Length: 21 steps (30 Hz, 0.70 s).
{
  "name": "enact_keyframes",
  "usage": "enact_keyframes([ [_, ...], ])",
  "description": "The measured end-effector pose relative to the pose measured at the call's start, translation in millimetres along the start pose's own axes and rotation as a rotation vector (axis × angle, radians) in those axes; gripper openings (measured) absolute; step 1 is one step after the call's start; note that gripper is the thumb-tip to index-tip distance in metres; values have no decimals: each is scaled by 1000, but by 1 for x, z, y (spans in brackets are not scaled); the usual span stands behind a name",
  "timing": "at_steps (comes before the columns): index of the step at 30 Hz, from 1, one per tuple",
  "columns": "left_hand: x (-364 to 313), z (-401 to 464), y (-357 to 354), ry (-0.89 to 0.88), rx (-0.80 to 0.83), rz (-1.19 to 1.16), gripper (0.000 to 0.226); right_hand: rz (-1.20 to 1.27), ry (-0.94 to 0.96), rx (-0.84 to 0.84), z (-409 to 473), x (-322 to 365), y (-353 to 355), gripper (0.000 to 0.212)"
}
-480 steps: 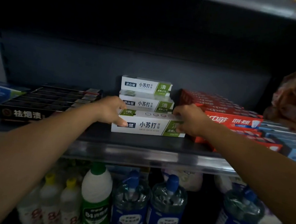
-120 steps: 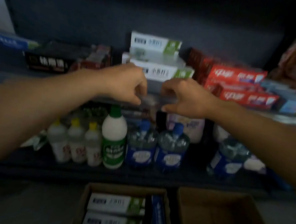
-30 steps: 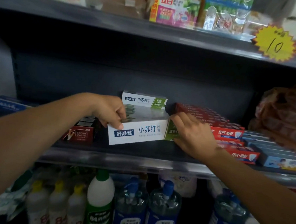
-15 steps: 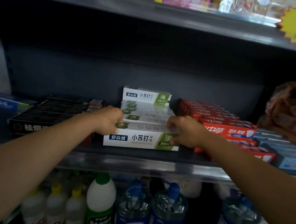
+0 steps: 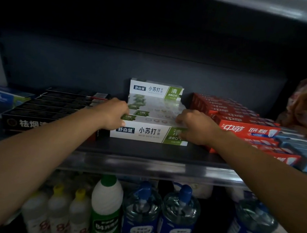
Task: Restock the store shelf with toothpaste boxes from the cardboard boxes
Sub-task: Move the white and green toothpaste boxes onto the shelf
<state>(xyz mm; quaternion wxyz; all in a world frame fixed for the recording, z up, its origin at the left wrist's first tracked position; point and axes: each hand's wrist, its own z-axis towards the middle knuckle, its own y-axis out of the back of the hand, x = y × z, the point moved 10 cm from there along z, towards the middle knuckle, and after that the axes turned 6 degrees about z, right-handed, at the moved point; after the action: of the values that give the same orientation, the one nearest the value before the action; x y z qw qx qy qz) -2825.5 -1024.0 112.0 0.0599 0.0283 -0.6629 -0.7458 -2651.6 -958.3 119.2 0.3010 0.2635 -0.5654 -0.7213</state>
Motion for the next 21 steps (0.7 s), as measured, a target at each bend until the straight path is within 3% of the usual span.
enact_keyframes([
  [7,1,1,1,22,8,-3,34,-8,0,5,1,1,-2,44],
  [18,-25,-32,32,-32,-42,15,25,-49,47,-19,-21,24,24,55],
  [21,-40,-52,40,-90,-66,29,39,-58,89,-55,-36,41,35,58],
])
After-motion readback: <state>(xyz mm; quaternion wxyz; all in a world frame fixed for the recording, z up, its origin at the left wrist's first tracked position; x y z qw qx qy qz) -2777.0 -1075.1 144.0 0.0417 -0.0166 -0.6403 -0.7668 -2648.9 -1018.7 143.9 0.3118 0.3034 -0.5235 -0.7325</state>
